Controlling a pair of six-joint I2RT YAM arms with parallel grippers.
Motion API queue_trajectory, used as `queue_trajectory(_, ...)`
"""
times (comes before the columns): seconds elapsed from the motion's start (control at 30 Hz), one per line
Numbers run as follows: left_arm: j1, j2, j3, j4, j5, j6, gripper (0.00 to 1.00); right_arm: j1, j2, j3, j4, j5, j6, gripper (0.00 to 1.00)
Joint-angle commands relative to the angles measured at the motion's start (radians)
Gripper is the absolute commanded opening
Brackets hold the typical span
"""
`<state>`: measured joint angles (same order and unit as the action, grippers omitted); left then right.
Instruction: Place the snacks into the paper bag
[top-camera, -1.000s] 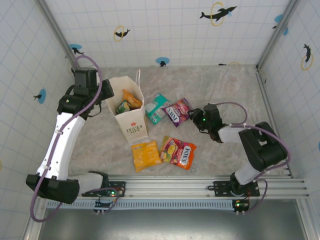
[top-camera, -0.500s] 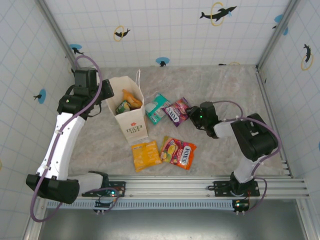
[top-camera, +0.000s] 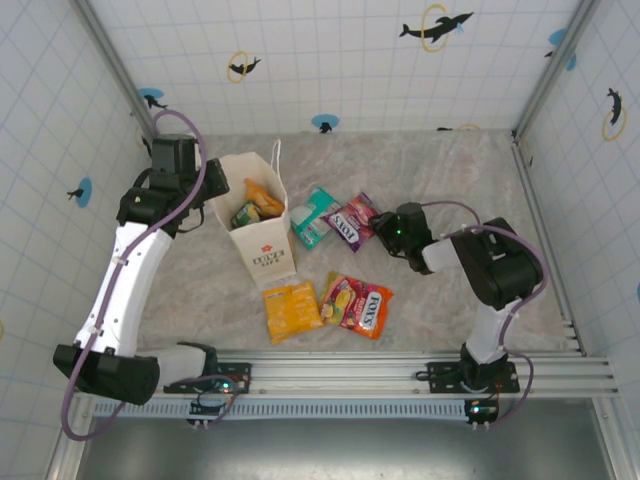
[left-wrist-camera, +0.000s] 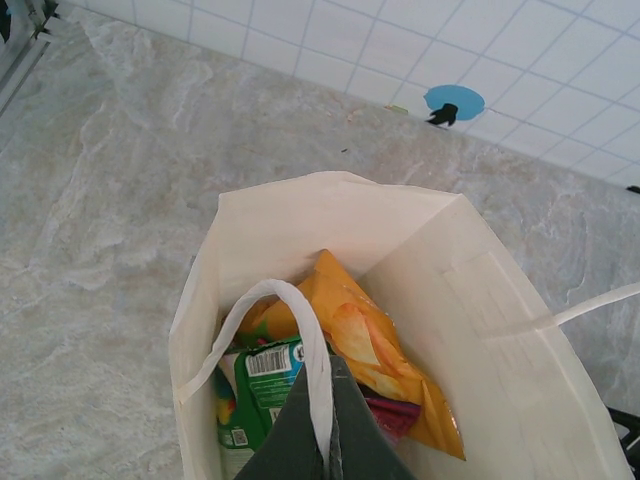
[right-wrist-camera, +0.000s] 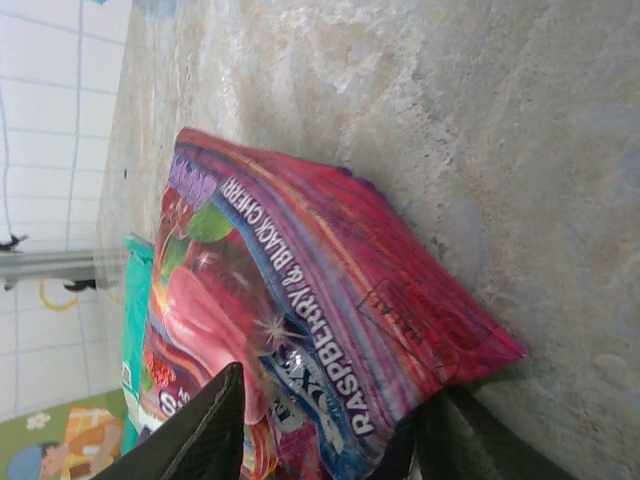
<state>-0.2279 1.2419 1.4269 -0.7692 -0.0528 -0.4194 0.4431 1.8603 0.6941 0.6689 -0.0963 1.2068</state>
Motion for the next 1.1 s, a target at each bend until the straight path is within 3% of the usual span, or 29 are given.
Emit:
queue_trajectory(0.0, 0.006, 0.001, 0.000, -0.018, -0.011, 0.007, 0.00, -0.004, 0.037, 0.027, -0.002, 0.026, -0.001, 0.36)
queue_trajectory(0.17, 0.006, -0.001, -0.002, -0.020, -0.017, 0.007, 0.00, -0.004, 0.021, 0.028, 0.000, 0.035, -0.019, 0.18)
queue_trajectory(0.37, 0.005, -0.001, -0.003, -0.019, -0.015, 0.008, 0.00, -0.003, -0.028, 0.012, 0.001, 0.052, -0.038, 0.07)
queue_trajectory(1.07, 0.006, -0.013, -0.014, 0.019, 0.024, -0.002, 0.00, 0.041, -0.420, 0.062, -0.202, 0.212, -0.287, 0.00)
